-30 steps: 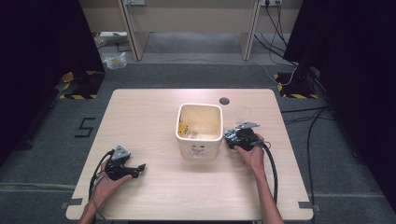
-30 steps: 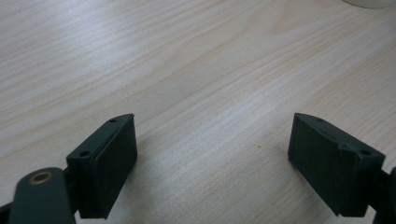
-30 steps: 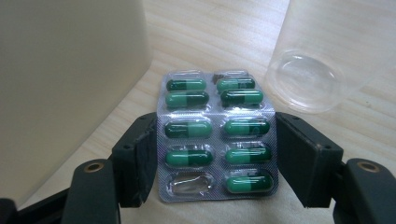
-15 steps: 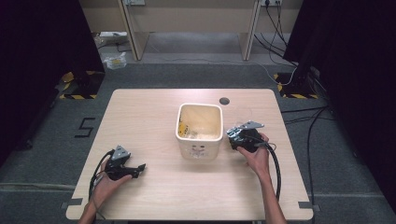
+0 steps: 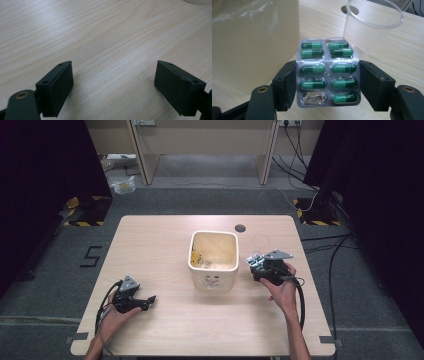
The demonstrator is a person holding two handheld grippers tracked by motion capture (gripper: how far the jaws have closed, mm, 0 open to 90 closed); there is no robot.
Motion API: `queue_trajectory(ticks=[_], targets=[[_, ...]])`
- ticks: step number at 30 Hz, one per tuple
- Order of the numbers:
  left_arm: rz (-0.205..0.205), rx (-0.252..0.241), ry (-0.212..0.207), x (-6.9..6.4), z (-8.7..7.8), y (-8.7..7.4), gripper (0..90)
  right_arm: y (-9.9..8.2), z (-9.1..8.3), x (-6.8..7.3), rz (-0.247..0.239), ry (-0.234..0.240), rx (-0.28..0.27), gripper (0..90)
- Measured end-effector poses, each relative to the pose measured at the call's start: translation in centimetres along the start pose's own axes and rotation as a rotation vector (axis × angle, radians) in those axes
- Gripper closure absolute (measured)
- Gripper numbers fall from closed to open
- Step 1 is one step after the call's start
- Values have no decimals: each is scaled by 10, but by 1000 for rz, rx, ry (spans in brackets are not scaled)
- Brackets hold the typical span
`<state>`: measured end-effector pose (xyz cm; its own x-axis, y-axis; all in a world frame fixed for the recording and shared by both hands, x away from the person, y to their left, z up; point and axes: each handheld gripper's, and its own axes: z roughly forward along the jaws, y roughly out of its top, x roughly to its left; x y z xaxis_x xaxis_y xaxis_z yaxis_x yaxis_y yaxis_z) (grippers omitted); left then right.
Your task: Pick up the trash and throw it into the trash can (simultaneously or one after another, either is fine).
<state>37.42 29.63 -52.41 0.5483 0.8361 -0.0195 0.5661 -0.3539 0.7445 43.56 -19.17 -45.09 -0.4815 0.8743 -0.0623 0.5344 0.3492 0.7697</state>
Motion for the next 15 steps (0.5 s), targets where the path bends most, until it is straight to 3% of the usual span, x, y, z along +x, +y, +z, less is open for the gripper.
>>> queue_trajectory(ticks=[15], targets=[[0, 0, 0, 0, 0, 0, 147, 13, -37, 2, 2, 6, -75, 347]])
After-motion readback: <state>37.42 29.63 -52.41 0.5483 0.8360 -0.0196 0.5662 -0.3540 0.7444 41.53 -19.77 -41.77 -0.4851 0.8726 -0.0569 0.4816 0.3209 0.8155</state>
